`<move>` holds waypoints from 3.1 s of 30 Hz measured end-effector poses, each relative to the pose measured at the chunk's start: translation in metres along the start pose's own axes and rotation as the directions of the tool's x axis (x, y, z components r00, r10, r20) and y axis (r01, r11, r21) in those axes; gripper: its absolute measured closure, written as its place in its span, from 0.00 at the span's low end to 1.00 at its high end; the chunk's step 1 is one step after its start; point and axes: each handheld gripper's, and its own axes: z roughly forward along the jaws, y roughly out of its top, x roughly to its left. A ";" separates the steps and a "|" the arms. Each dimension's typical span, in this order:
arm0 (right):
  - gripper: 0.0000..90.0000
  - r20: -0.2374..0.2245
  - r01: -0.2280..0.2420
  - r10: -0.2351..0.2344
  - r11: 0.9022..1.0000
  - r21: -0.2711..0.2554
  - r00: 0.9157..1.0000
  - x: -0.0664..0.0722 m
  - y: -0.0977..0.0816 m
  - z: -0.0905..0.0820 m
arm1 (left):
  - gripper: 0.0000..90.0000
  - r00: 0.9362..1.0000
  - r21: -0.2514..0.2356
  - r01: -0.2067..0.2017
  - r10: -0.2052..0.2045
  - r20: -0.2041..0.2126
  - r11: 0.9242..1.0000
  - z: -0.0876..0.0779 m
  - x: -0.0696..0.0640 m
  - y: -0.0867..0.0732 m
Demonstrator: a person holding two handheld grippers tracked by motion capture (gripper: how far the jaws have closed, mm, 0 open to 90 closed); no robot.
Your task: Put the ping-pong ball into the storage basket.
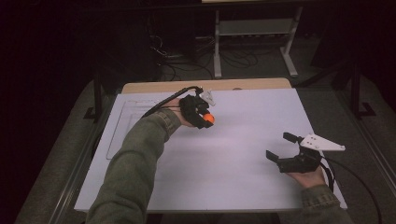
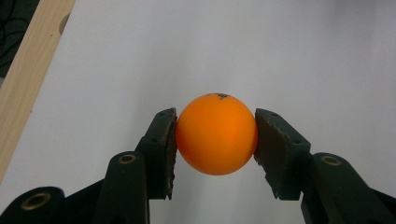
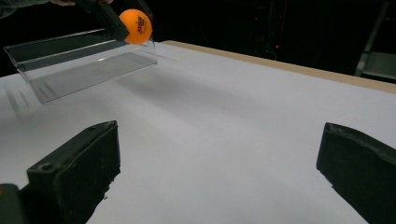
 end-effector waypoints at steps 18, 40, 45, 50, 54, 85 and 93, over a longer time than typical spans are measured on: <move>0.00 -0.004 0.006 -0.005 1.000 0.005 1.000 0.001 0.000 0.000 | 0.56 1.000 0.009 -0.010 0.010 -0.017 1.000 -0.025 -0.007 -0.011; 0.00 -0.004 0.008 -0.008 1.000 0.007 1.000 0.001 0.000 0.000 | 0.56 0.999 0.030 0.003 -0.002 -0.039 1.000 -0.049 -0.012 -0.029; 0.00 -0.004 0.008 -0.008 1.000 0.008 1.000 0.001 0.000 0.000 | 0.56 0.999 0.031 0.009 -0.008 -0.044 0.999 -0.055 -0.013 -0.034; 0.00 -0.002 0.008 -0.008 1.000 0.010 1.000 0.000 -0.001 0.000 | 0.56 0.998 0.045 0.028 -0.026 -0.051 0.999 -0.064 -0.014 -0.044; 0.00 0.000 0.009 -0.009 1.000 0.012 1.000 0.001 -0.001 0.000 | 0.56 0.998 0.055 0.036 -0.033 -0.052 0.998 -0.068 -0.015 -0.051; 0.00 -0.004 0.014 -0.014 1.000 0.020 1.000 0.001 -0.001 0.001 | 0.56 0.994 0.116 0.084 -0.076 -0.077 0.990 -0.096 -0.016 -0.086; 0.00 -0.005 0.016 -0.015 1.000 0.025 1.000 0.002 -0.002 0.002 | 0.56 0.993 0.149 0.097 -0.087 -0.074 0.984 -0.100 -0.017 -0.097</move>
